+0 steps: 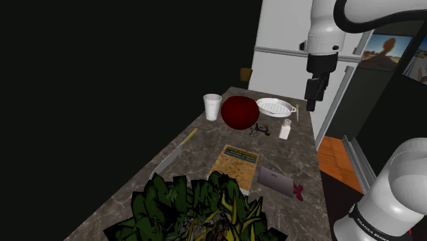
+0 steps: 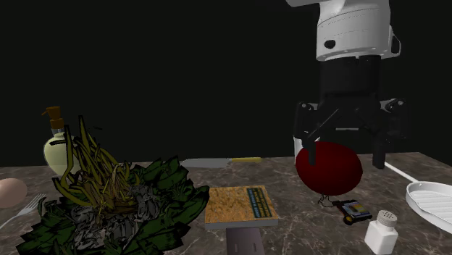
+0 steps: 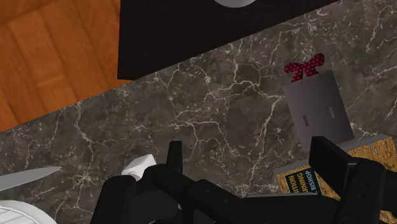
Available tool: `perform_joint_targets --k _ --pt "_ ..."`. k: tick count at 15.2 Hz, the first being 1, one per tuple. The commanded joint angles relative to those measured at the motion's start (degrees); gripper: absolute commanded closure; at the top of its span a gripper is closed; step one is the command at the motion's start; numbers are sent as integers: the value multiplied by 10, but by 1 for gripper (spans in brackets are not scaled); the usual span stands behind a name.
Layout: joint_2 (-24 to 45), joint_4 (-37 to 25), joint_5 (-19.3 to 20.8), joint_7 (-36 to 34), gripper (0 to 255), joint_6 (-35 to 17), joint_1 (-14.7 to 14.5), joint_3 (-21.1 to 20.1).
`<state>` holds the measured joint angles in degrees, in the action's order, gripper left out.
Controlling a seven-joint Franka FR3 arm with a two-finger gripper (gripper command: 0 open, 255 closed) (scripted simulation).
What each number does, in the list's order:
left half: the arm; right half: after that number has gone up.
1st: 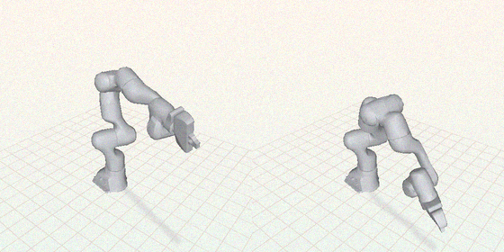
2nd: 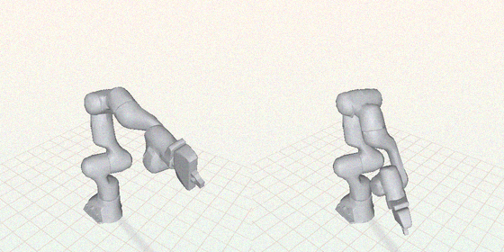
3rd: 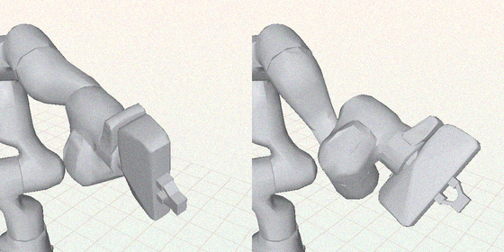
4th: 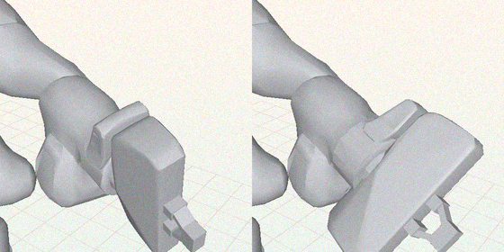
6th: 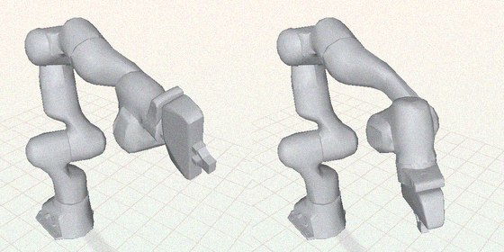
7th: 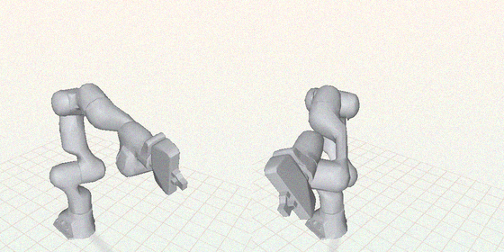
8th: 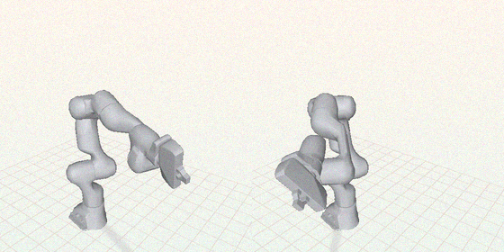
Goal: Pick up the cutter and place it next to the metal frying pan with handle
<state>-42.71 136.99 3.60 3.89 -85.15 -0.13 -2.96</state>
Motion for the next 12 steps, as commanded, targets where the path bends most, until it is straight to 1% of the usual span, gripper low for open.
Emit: perform_joint_targets --k 1,6,12 --pt "0 0 0 0 0 0 0 0" --pt "16 24 -65 -134 0 -48 0 -66" --pt "74 22 -128 -292 0 -122 4 -148"
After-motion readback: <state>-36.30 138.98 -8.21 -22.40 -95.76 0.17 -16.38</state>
